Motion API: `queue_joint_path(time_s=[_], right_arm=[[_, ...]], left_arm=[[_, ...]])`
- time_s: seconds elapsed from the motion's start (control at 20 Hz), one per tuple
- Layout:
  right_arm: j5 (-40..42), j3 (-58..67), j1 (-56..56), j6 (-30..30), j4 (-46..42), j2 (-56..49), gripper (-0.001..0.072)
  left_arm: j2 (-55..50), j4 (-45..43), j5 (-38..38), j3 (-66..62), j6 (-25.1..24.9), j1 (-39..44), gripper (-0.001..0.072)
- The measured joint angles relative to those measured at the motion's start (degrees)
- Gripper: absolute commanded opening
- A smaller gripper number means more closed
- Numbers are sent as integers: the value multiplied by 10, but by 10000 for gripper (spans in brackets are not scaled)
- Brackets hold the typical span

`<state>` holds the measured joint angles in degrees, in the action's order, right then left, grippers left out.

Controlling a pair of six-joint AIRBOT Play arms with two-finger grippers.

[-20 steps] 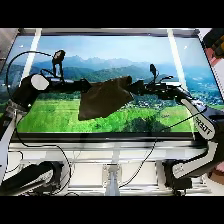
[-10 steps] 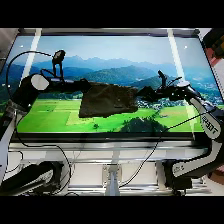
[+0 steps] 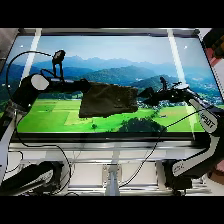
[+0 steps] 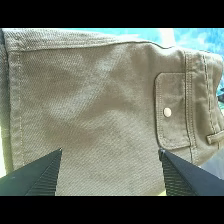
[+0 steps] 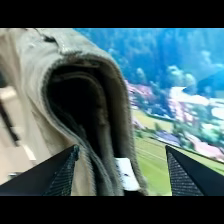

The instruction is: Fold the clothes and pants, and hang the long-sleeved shirts on hangers.

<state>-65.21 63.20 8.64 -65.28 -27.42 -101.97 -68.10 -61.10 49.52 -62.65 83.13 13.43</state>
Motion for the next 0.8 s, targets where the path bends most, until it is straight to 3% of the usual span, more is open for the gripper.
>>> queue_joint_path(time_s=[0.4,0.55,0.7,0.75,0.8], right_arm=[[-7,0,-57,63,52,-23,627],[14,0,-87,75,63,-24,589],[44,0,-114,83,78,-25,404],[53,0,-121,89,83,-25,321],[57,0,-127,97,92,-25,187]], left_arm=[[0,0,0,0,0,0,693],[0,0,0,0,0,0,693],[0,0,0,0,0,0,693],[0,0,0,0,0,0,693],[0,0,0,0,0,0,693]])
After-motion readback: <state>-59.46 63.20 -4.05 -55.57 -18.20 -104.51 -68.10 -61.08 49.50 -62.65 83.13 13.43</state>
